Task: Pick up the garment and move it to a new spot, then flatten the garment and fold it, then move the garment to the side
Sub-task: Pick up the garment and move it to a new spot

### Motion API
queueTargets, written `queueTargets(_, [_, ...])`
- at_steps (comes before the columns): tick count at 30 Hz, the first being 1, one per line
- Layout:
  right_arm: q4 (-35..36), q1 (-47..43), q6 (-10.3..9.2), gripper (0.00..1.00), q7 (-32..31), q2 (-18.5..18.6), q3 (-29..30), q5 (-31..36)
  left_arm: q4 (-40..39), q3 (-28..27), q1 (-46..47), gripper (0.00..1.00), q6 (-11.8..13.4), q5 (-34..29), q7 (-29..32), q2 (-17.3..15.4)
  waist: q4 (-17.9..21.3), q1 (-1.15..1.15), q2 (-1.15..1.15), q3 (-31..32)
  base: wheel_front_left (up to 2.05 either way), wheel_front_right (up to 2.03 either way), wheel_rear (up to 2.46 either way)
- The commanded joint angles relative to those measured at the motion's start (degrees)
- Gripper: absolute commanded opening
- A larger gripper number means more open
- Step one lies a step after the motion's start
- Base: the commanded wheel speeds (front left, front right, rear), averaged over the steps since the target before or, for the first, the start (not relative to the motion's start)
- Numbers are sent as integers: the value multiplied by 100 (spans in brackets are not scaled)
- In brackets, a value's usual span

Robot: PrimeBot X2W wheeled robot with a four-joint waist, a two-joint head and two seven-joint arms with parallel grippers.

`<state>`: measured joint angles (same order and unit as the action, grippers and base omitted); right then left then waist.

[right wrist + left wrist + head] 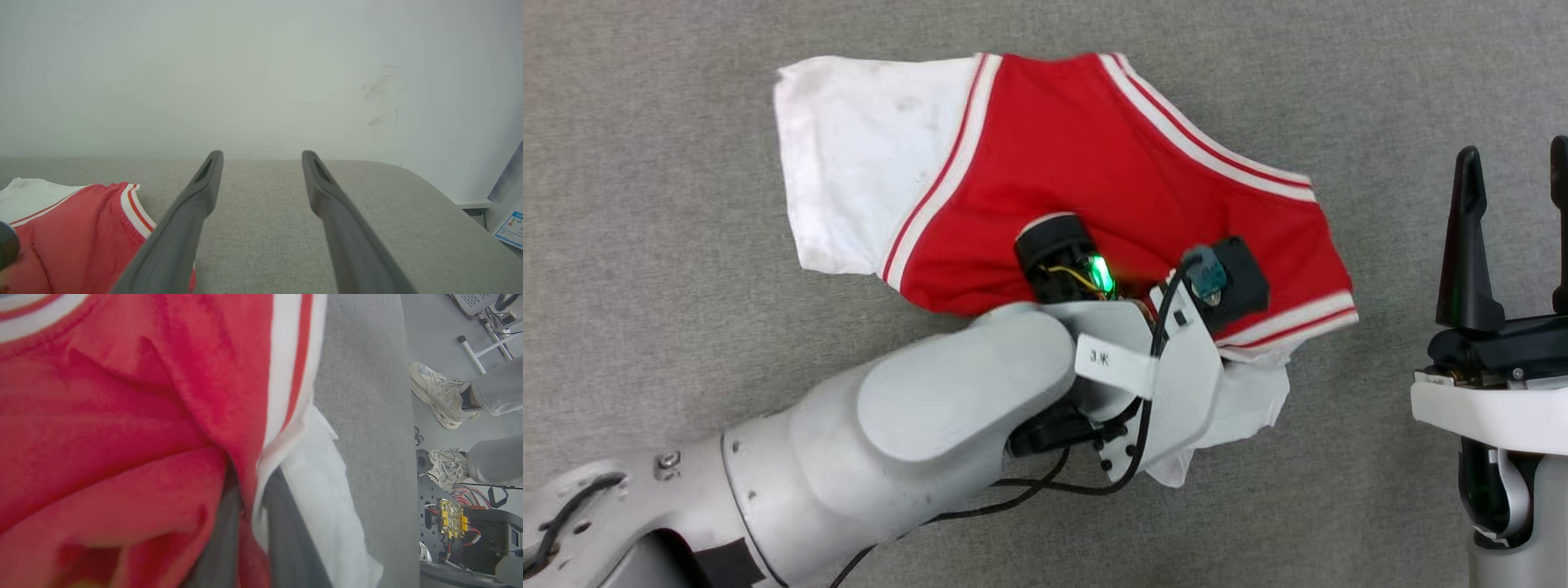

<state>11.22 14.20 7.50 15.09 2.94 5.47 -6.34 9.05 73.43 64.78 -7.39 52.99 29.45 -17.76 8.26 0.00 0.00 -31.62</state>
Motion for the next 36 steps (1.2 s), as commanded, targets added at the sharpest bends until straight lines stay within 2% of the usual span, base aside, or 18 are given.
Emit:
queueTargets(1, [-9, 98, -2, 100, 13, -12, 3, -12, -22, -13, -73, 0, -6, -82, 22, 9, 23, 0, 0, -16, 0, 0, 0])
queueTargets(3, [-23, 95, -2, 100, 13, -12, 11, -3, -36, -2, -209, 0, -6, -198, 37, 68, 24, 0, 0, -3, 0, 0, 0])
queueTargets(4, [-28, 88, -2, 100, 13, -12, 28, 10, -24, -1, -225, 7, -6, -235, -59, 94, 12, 0, 0, 15, 0, 0, 0])
queueTargets(5, [-39, 74, -2, 100, 13, -12, 38, 27, -6, -3, -218, 100, -6, -274, -161, 117, -6, 0, 0, 47, 0, 0, 0])
queueTargets(12, [-107, -146, -2, 100, 13, -12, 57, 123, 337, -17, 114, 100, -6, -360, -1772, 238, -208, 0, 0, 480, 0, 0, 0])
queueTargets(15, [-125, -233, -2, 100, 12, -12, 67, 180, 568, -225, 184, 100, 12, -472, -2517, 216, -304, 0, 0, 720, 0, 0, 0])
queueTargets(16, [-135, -270, -2, 100, 12, -12, 65, 189, 646, -319, 165, 100, 85, -542, -2772, 194, -329, 0, 0, 793, 0, 0, 0])
queueTargets(23, [-159, -509, -2, 100, 12, -11, 92, 247, 1102, -849, -256, 100, 984, -1031, -4155, -191, -525, 0, 0, 1255, 0, 0, 0])
queueTargets(28, [-180, -664, -2, 100, 12, -11, 134, 286, 1003, -1453, -930, 100, 1633, -1098, -4449, -563, -670, 0, 0, 1501, 0, 0, 0])
queueTargets(29, [-195, -746, -2, 100, 12, -10, 163, 298, 570, -2115, -1483, 100, 2015, -1368, -4472, -713, -754, 0, 0, 1614, 0, 0, 0])
queueTargets(32, [-199, -801, -2, 100, 12, -11, 171, 309, 151, -2777, -2248, 100, 2299, -1748, -4463, -834, -827, 0, 0, 1713, 0, 0, 0])
queueTargets(36, [-229, -874, -2, 100, 12, -11, 181, 340, -237, -3569, -3233, 100, 2494, -2222, -4464, -807, -921, 0, 0, 1862, 0, 0, 0])
